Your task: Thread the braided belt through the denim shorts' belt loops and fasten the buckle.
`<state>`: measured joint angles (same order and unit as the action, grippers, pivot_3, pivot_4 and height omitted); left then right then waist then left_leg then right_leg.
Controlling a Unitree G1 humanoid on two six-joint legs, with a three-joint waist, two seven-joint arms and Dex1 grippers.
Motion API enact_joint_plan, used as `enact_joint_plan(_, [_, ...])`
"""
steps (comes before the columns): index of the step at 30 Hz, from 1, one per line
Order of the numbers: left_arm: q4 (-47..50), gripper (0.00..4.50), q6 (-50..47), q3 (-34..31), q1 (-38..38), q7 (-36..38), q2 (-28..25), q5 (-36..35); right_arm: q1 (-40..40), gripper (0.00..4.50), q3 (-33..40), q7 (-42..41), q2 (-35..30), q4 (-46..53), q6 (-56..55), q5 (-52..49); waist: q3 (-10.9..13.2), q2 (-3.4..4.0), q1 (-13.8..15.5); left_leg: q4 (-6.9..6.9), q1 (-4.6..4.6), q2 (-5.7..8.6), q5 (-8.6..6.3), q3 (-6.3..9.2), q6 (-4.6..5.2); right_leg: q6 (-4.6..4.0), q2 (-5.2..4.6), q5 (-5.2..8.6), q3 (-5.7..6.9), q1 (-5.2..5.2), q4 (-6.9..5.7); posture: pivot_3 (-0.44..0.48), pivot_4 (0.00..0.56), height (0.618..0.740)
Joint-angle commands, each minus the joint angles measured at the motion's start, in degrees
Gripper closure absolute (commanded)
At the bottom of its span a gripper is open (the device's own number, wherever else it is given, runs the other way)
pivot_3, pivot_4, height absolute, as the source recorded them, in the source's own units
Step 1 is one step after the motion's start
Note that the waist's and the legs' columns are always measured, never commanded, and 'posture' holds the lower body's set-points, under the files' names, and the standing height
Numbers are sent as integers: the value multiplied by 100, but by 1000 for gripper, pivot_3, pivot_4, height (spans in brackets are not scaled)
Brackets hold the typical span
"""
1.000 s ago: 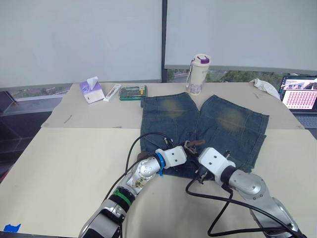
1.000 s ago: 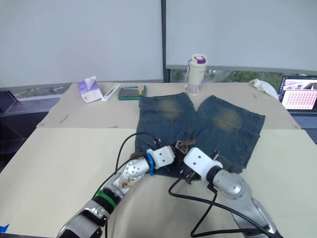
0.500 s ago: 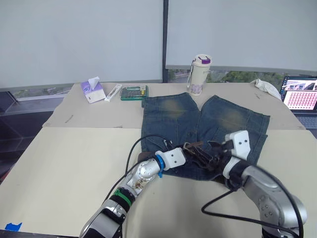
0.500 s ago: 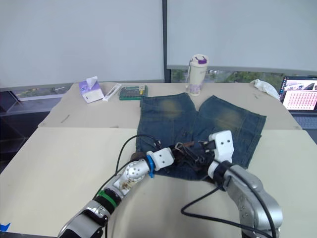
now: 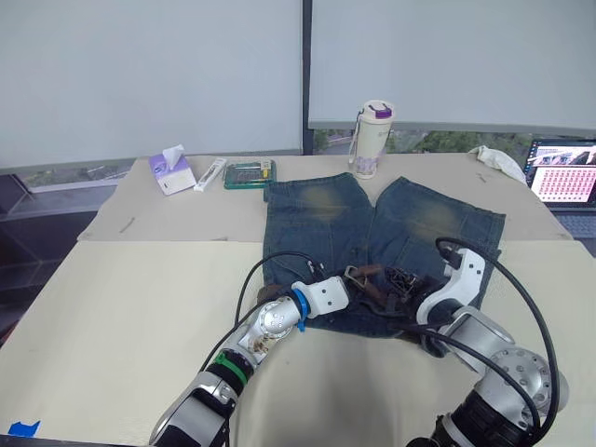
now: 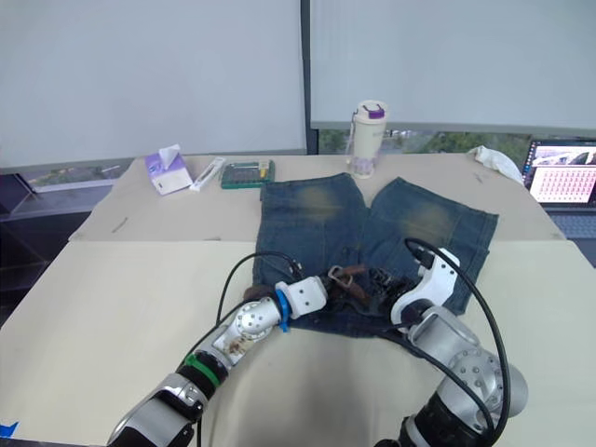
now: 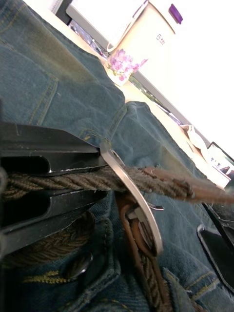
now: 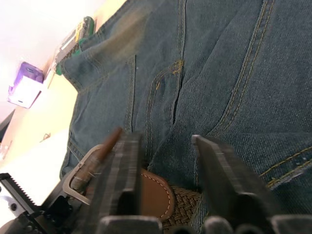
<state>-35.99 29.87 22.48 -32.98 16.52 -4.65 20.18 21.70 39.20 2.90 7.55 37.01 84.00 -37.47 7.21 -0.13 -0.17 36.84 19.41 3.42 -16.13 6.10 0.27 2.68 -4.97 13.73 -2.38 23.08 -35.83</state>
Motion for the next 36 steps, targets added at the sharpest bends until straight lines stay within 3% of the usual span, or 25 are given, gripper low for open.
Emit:
enact_joint_plan(1, [84,4500,143,5,-30,15,9,-58,404,4189,68,168,659,80,-26,-381,0,0,-20,0,0,1,0,-1,0,0,0,0,0,0,0,0,150,740])
enact_joint_plan(2, [80,4500,146,4,-32,19,9,-60,403,4476,54,200,651,75,-36,-471,0,0,-21,0,0,1,0,-1,0,1,-1,0,0,-1,0,0,150,740])
enact_joint_plan(7, [67,4500,141,12,-43,18,25,-50,367,4476,-28,386,649,90,-121,-972,0,0,-29,1,0,0,0,0,0,1,-1,0,1,-2,1,0,150,740])
enact_joint_plan(12, [66,4500,126,18,-31,9,30,-36,61,4476,-473,165,5,144,-702,-1122,0,0,-52,0,0,0,0,-1,0,2,0,1,1,-2,1,0,150,740])
enact_joint_plan(18, [34,4500,114,10,-64,11,37,-36,-272,2596,-517,-598,-888,-226,-936,-1640,0,-1,-44,2,0,4,1,-1,1,4,-4,2,4,-8,6,0,150,740])
enact_joint_plan(22, [21,4500,132,20,-94,6,20,-8,-287,2596,-277,-490,-1080,-716,-732,-2417,1,-2,-53,1,-1,0,1,-4,2,4,1,2,2,-8,6,0,150,740])
enact_joint_plan(27, [32,4500,109,16,-98,-30,25,10,-161,2596,-125,427,-992,-1317,-758,-3306,1,-2,-52,1,0,-4,0,-5,3,4,1,2,-1,-8,5,0,150,740])
enact_joint_plan(35, [42,4500,107,45,-82,-8,37,8,-93,2596,-541,1331,-1444,-1911,-1216,-4350,1,-2,-46,2,4,-3,1,-7,4,4,-2,2,-1,-8,6,0,150,740])
enact_joint_plan(36, [41,4500,107,44,-84,-9,37,9,-103,2834,-602,1379,-1514,-1935,-1297,-4431,1,-2,-47,2,3,-4,1,-8,5,4,-1,2,0,-8,5,0,150,740])
